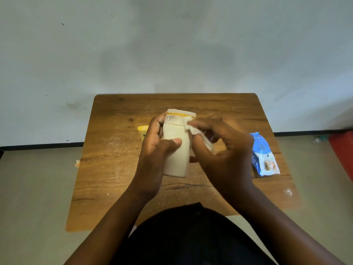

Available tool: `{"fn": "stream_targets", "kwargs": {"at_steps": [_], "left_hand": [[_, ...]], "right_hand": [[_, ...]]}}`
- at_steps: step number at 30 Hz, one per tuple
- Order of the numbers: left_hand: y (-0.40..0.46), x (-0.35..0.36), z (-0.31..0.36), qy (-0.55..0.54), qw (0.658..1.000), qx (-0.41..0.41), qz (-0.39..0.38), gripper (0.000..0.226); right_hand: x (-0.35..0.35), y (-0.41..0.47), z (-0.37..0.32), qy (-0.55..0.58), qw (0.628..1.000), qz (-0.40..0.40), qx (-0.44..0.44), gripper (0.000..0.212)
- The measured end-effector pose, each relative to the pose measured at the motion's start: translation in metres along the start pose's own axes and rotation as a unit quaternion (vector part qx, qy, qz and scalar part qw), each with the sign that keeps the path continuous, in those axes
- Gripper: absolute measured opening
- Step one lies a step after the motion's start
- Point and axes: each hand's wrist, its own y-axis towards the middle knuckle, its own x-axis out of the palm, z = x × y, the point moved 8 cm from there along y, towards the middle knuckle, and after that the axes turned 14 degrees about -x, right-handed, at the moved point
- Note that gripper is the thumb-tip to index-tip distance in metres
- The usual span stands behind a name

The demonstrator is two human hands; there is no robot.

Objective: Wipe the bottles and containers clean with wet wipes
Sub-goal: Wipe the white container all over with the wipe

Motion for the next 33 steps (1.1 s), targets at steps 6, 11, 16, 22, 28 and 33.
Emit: {"fn": "stream_targets", "kwargs": {"at_steps": [6, 11, 16, 22, 28, 33], "left_hand": [[-0.002, -0.003, 0.001, -0.050, 0.998, 0.006, -0.031, 0.064], [-0.005, 0.006, 0.006, -0.015, 0.999, 0.007, -0.040, 0.048], [-0.005, 0.003, 0.012, 0.009, 0.999, 0.043, -0.016, 0.058], [-0.005, 0.009, 0.010, 0.004, 0.999, 0.021, -0.036, 0.059], [-0.007, 0.014, 0.005, 0.010, 0.999, 0.002, -0.033, 0.055], [-0.006, 0.015, 0.014, 0.035, 0.998, 0.042, -0.045, 0.059]], "right_hand": [[0.012, -0.013, -0.005, 0.031, 0.998, -0.054, -0.005, 0.020], [-0.006, 0.016, 0.001, -0.035, 0.999, 0.013, -0.022, 0.020], [0.012, -0.008, -0.011, 0.007, 0.998, -0.051, -0.028, 0.019], [0.006, 0.001, -0.009, -0.009, 0.999, -0.022, -0.033, 0.019], [-0.003, 0.013, -0.007, -0.030, 0.999, 0.004, -0.045, 0.020], [0.019, -0.007, -0.027, -0.014, 0.993, -0.086, -0.083, 0.022]]}}
